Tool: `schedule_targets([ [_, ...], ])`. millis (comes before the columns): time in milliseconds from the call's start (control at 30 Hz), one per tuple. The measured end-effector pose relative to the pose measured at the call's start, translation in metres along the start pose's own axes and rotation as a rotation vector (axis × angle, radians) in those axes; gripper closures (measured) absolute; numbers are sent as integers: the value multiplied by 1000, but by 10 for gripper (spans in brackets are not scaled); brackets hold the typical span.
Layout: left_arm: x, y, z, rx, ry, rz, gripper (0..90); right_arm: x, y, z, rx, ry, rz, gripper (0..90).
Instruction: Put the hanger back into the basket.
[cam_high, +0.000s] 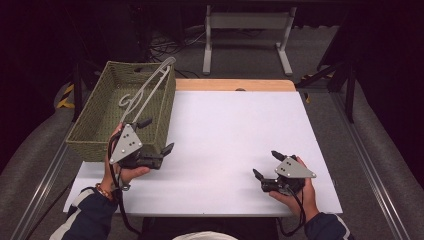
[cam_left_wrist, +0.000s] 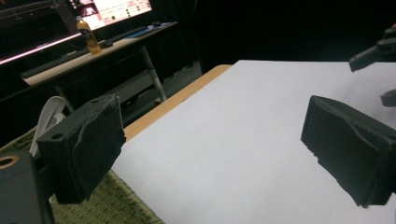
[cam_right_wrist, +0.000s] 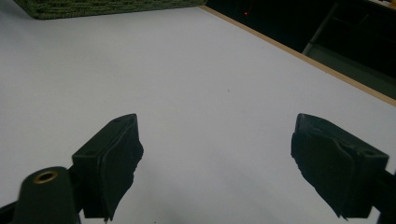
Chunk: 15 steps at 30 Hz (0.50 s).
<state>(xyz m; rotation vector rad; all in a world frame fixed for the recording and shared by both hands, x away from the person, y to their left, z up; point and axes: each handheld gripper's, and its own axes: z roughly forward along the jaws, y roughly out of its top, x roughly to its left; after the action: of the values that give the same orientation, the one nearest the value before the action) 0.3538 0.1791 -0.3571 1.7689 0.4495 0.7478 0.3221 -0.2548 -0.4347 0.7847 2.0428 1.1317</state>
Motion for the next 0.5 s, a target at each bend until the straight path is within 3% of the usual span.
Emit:
schedule_targets([
  [333, -22, -12, 0, 24, -53, 19, 70, 0, 1, -1, -4, -7, 2, 159],
  [500, -28, -19, 2, 53, -53, 36, 72, 0, 1, -1, -8, -11, 5, 159],
])
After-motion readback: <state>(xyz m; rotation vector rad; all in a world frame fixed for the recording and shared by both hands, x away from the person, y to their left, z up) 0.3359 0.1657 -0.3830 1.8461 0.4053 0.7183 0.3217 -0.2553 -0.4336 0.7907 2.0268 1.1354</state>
